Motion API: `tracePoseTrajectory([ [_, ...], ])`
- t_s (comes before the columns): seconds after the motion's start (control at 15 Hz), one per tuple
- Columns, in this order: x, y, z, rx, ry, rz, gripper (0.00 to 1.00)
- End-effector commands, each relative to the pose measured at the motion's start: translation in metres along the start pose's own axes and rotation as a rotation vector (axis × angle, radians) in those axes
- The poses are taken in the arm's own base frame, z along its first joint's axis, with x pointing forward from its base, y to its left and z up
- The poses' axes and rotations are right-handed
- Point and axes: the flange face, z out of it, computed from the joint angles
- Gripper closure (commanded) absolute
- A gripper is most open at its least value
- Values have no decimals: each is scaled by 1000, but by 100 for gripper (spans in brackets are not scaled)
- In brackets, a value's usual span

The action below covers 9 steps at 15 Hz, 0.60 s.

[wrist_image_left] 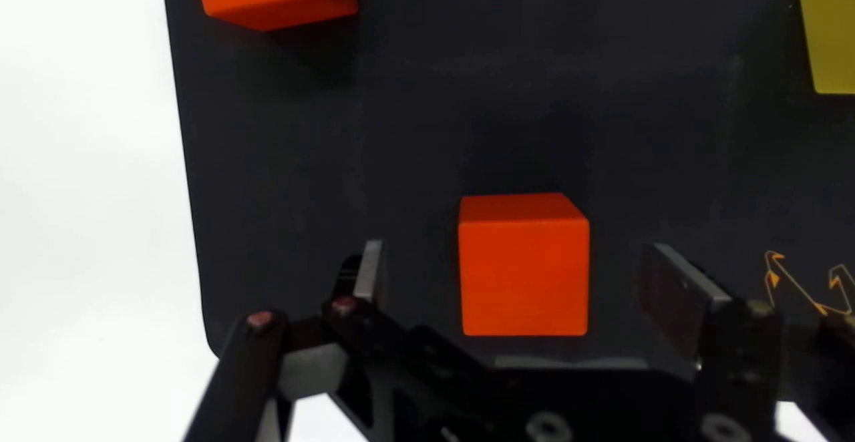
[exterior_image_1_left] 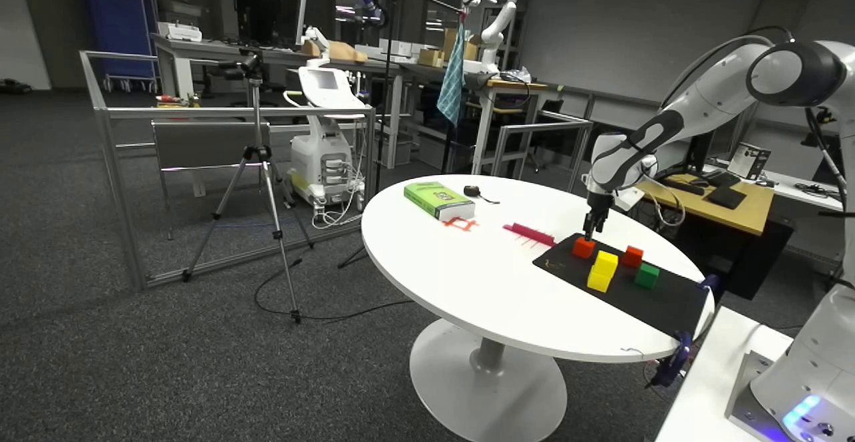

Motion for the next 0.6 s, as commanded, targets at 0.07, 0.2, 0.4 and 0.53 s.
tracePoseTrajectory([
  [0.07, 6, 3, 13, 10, -2, -24, 0],
  [0.2, 7, 0, 17, 13, -7, -35, 0],
  [0.4, 11, -1, 20, 10, -7, -50, 0],
  [0.53, 14, 0, 21, 6, -5, -65, 0],
])
